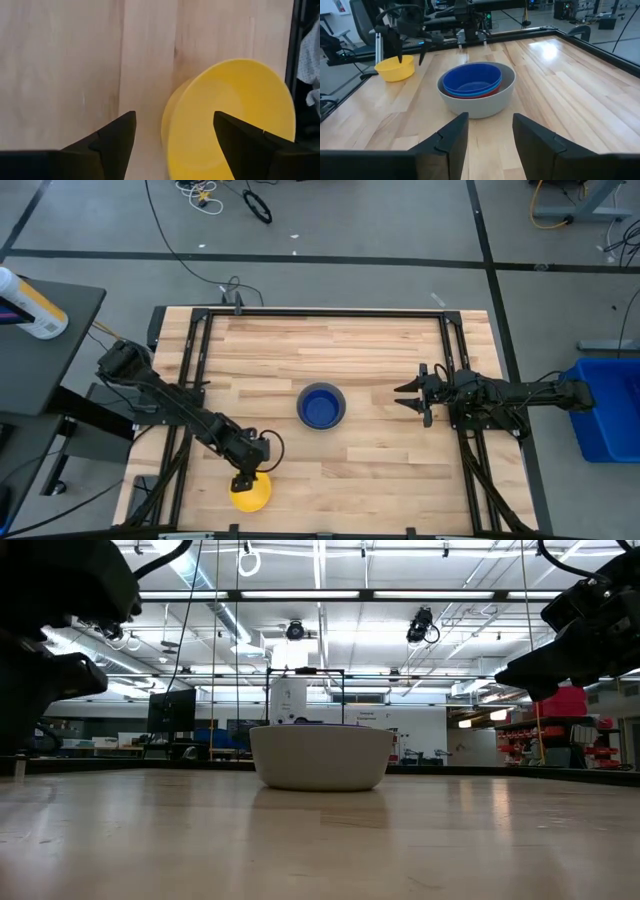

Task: Nest bowls inside each other
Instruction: Stack the yellow bowl on the dark blue bowl

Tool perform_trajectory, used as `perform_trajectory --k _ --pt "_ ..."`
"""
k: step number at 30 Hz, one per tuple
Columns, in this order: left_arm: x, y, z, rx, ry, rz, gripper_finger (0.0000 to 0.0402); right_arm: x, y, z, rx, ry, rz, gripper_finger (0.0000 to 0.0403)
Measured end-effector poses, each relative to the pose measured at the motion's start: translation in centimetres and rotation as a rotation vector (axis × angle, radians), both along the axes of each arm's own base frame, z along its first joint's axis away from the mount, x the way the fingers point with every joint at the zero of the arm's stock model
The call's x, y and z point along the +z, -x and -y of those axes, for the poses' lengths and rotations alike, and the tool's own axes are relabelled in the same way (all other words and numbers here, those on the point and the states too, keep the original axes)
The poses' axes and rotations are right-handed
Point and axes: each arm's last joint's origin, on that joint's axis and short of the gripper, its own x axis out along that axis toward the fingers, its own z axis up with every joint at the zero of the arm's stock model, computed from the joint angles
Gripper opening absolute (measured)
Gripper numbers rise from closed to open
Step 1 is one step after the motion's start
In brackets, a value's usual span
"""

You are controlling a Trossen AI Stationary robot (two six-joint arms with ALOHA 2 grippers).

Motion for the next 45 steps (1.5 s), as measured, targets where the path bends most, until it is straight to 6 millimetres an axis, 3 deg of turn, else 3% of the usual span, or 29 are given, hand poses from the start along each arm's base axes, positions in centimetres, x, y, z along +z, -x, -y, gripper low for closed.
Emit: perform_trajectory --k 4,9,19,26,33,39,45 --pt "-0.5 0.2 -0.1 0.002 0.012 0.002 0.0256 0.0 0.0 0.0 0.0 0.0 0.0 0.0161" --pt "-1.2 0.6 -0.1 0.005 0.017 0.003 0.0206 0.0 0.0 0.0 0.0 0.0 0.0 0.0163" --pt "-1.4 0.8 0.2 -0.061 0.008 0.049 0.0014 0.0 0.0 0.0 0.0 0.0 0.0 0.0165" --pt "-1.1 0.5 0.1 -0.072 -0.06 0.14 0.0006 0.0 0.0 0.0 0.0 0.0 0.0 0.0161" --pt "2.7 0.3 -1.3 -0.007 -0.305 0.481 0.0005 0.0 0.0 0.0 -0.002 0.001 0.0 0.0165" --pt "6.6 -0.8 -3.6 0.005 -0.495 0.774 0.0005 0.0 0.0 0.1 -0.017 0.021 0.002 0.0167" --pt "7.2 -3.8 -8.6 -0.016 -0.558 0.844 0.0005 0.1 0.0 0.1 -0.031 0.026 0.005 0.0162"
